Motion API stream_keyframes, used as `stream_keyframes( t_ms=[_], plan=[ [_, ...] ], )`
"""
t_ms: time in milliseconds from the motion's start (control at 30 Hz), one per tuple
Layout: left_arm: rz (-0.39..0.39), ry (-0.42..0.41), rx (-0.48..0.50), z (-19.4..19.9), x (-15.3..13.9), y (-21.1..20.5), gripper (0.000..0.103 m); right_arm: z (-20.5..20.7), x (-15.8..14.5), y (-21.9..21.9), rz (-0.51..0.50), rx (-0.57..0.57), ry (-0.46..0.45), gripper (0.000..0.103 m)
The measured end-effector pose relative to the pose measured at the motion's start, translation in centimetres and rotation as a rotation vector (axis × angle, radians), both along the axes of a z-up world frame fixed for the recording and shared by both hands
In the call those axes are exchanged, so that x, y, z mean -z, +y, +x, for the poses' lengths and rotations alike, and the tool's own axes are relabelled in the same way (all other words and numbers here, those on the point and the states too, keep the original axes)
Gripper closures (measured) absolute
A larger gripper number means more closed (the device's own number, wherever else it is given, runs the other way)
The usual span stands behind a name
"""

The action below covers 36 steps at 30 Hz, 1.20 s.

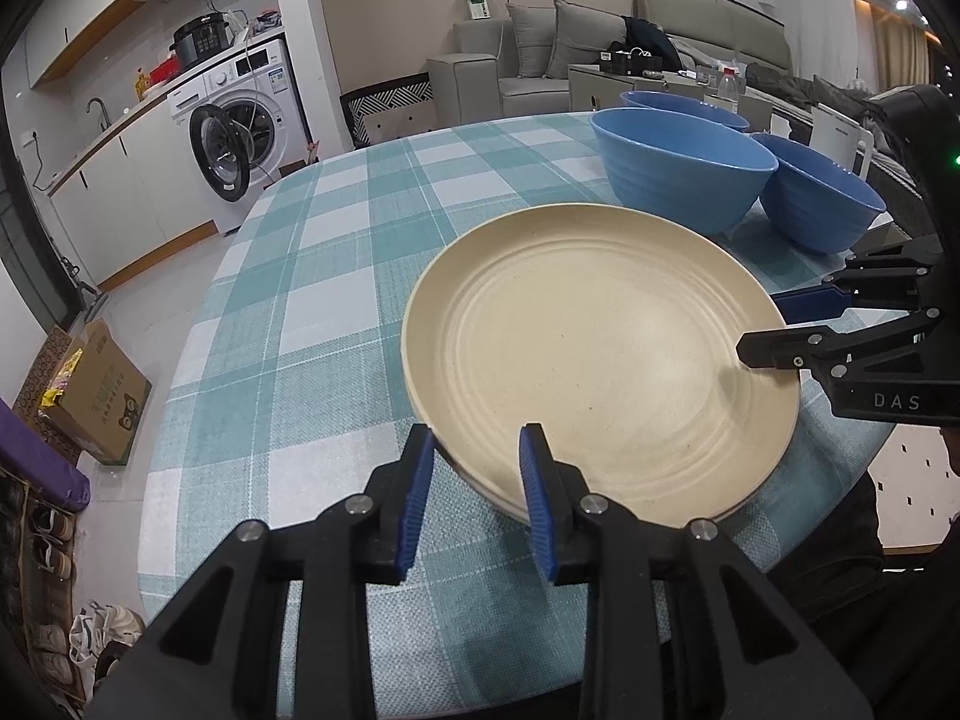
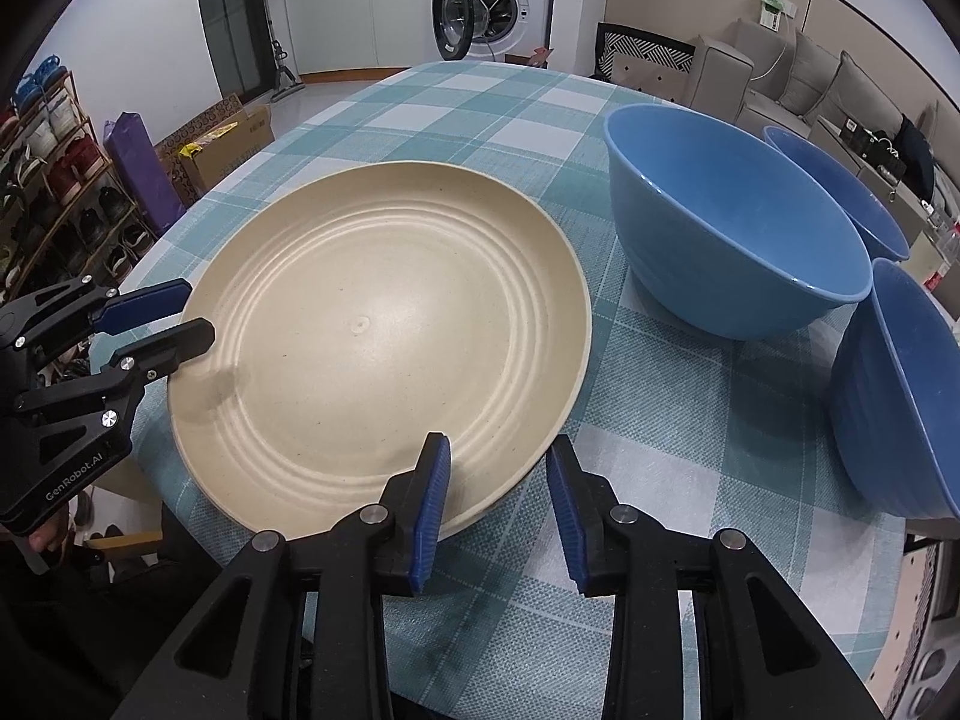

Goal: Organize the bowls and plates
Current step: 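Lower the held plate onto the stacked cream plates with both grippers, then open both grippers to release the plate rim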

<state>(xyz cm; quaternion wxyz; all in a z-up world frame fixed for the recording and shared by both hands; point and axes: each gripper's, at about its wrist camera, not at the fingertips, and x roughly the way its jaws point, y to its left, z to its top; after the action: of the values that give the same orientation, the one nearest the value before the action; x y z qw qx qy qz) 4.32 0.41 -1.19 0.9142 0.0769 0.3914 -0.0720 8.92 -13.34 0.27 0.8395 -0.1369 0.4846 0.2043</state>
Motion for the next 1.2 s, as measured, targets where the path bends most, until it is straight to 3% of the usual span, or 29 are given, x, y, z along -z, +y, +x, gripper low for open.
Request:
stream_keyframes(
  t_ms=[400, 433, 500, 700, 967, 1033, 1200],
  plan=[
    [0.014, -0.009, -0.014, -0.2, -0.3, 0.3, 0.072, -0.7, 0.0, 0.0, -0.012, -0.006, -0.02, 0.054],
    [0.013, -0.01, -0.019, -0.3, -0.3, 0.4, 0.07, -0.7, 0.0, 0.0, -0.013, -0.004, -0.021, 0.053],
    [0.016, -0.017, -0.029, -0.3, -0.4, 0.5, 0.052, -0.7, 0.0, -0.1, -0.017, 0.002, -0.024, 0.05],
    [0.018, -0.01, -0.032, -0.2, -0.2, 0.5, 0.05, -0.6, 0.1, -0.4, -0.004, 0.005, -0.02, 0.038],
    [-0.028, 0.025, -0.007, 0.2, 0.5, 0.4, 0.049, -0.2, 0.8, -0.6, 0.108, -0.007, 0.049, 0.038],
    [-0.044, 0.032, 0.009, 0.2, 0.6, 0.2, 0.049, -0.4, 0.8, -0.2, 0.11, -0.025, 0.04, 0.045],
    [-0.04, 0.03, 0.035, 0.1, 0.7, -0.5, 0.051, -0.5, 0.8, 0.1, 0.09, -0.014, 0.009, 0.052]
  ],
)
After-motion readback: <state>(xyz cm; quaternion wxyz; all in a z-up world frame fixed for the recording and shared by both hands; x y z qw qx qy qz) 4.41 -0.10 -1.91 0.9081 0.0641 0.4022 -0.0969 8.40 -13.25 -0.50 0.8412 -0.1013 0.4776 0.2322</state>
